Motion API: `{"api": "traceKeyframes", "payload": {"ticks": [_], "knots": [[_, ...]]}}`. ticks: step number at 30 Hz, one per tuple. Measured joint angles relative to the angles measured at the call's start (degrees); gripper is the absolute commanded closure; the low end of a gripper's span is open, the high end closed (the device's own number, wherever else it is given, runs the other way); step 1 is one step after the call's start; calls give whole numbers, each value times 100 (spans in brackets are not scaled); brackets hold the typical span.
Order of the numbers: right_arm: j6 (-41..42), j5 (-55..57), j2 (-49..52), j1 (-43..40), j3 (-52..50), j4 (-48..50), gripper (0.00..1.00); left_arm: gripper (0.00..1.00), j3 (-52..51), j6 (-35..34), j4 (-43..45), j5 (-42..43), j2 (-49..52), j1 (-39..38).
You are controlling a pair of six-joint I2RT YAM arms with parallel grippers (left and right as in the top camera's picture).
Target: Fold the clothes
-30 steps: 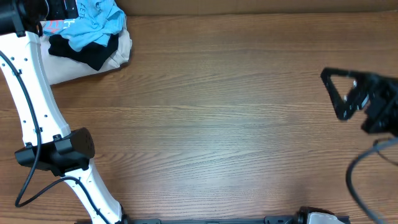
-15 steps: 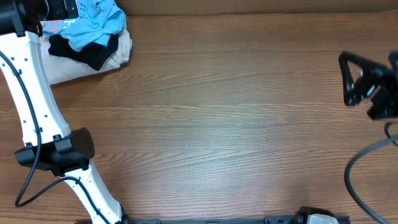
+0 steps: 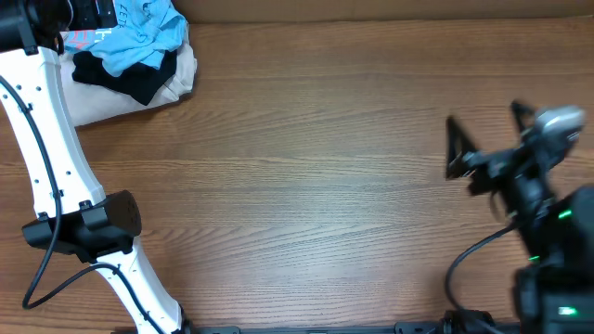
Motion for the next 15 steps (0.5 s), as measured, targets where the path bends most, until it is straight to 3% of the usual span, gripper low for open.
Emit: {"api": "traceKeyframes", "payload": {"ticks": [4,8,15], "knots": [[-28,315,-828,96,-1582,804,0,0,-2,0,17,-2,0,0],[-26,562,-1860,227,-2949,894,0,0,-9,0,7,-2,2,0],[-22,719,-2955,284,-4111,1064,0,0,-11,0,0,0,2,0]]}}
